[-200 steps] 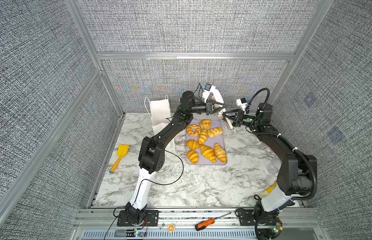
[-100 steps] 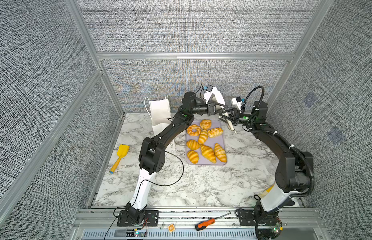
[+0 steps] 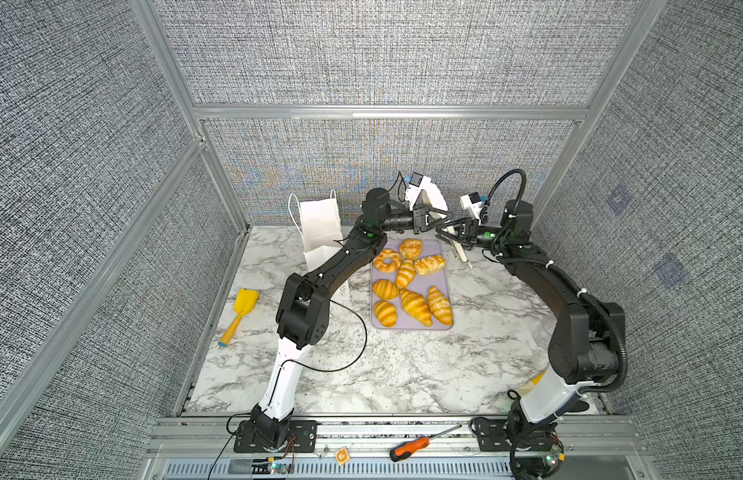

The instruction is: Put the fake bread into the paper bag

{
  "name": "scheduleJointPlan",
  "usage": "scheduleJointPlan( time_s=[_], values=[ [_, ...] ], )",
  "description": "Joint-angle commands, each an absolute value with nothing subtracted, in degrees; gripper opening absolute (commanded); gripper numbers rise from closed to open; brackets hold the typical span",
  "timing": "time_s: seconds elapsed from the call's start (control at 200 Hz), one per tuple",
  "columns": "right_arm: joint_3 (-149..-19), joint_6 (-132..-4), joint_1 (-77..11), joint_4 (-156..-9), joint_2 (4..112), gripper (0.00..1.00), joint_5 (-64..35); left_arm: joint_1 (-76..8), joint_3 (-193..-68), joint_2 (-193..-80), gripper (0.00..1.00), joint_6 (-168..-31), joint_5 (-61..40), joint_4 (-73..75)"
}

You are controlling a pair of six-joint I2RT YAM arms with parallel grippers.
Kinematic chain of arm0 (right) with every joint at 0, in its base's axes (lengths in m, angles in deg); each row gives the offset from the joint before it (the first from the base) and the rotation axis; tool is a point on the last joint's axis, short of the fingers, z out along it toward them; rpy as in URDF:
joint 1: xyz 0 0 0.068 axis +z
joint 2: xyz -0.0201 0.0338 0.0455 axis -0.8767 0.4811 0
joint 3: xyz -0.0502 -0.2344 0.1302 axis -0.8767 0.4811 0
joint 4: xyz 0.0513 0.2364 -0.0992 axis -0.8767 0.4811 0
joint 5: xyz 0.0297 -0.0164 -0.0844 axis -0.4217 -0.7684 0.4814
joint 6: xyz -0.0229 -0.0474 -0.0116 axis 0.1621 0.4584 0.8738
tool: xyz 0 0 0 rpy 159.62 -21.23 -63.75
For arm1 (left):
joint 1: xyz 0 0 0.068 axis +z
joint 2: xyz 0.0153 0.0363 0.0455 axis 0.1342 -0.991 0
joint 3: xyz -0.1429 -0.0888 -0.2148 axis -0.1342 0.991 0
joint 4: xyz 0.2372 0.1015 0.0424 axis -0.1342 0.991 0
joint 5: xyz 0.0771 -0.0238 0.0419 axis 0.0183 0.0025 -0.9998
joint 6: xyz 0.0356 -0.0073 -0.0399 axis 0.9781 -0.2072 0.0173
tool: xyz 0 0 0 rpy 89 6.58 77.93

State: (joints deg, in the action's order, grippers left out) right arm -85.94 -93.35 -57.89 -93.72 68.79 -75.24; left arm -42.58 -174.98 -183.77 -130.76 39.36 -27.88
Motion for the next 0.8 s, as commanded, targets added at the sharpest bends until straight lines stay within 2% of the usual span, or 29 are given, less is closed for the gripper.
scheduleJointPlan(
  time_s=[0.0, 0.13, 0.245, 0.41, 0.465, 0.595, 0.63, 0.795],
  values=[
    [-87.3, -89.1, -58.2, -87.5, 68.5, 0.64, -73.5, -42.4, -174.4, -182.9, 0.01, -135.3, 40.2, -36.9],
    [-89.5, -81.6, -58.5, -76.9, 68.3, 0.59, -70.9, -42.3, -174.1, -183.4, 0.09, -137.8, 39.6, -39.8],
    [-90.6, -78.2, -58.7, -71.6, 68.3, 0.59, -70.0, -42.2, -172.3, -183.6, 0.29, -140.5, 38.8, -43.5],
    [-90.7, -76.2, -59.8, -67.8, 68.1, 0.58, -68.3, -41.8, -170.1, -182.8, 0.44, -140.6, 37.7, -43.9],
    [-90.8, -75.2, -60.2, -66.4, 68.0, 0.58, -67.7, -41.4, -169.1, -182.2, 0.55, -140.7, 37.2, -43.8],
    [-92.5, -70.1, -60.8, -59.1, 67.7, 0.58, -64.7, -40.5, -165.4, -180.6, 0.60, -140.9, 35.9, -43.7],
    [-93.3, -67.7, -61.0, -55.8, 67.9, 0.58, -62.4, -40.3, -164.4, -179.9, 0.63, -140.1, 35.4, -42.6],
    [-96.6, -59.0, -61.5, -42.2, 69.2, 0.58, -49.3, -39.8, -162.4, -177.2, 0.66, -132.0, 32.2, -29.2]
  ],
)
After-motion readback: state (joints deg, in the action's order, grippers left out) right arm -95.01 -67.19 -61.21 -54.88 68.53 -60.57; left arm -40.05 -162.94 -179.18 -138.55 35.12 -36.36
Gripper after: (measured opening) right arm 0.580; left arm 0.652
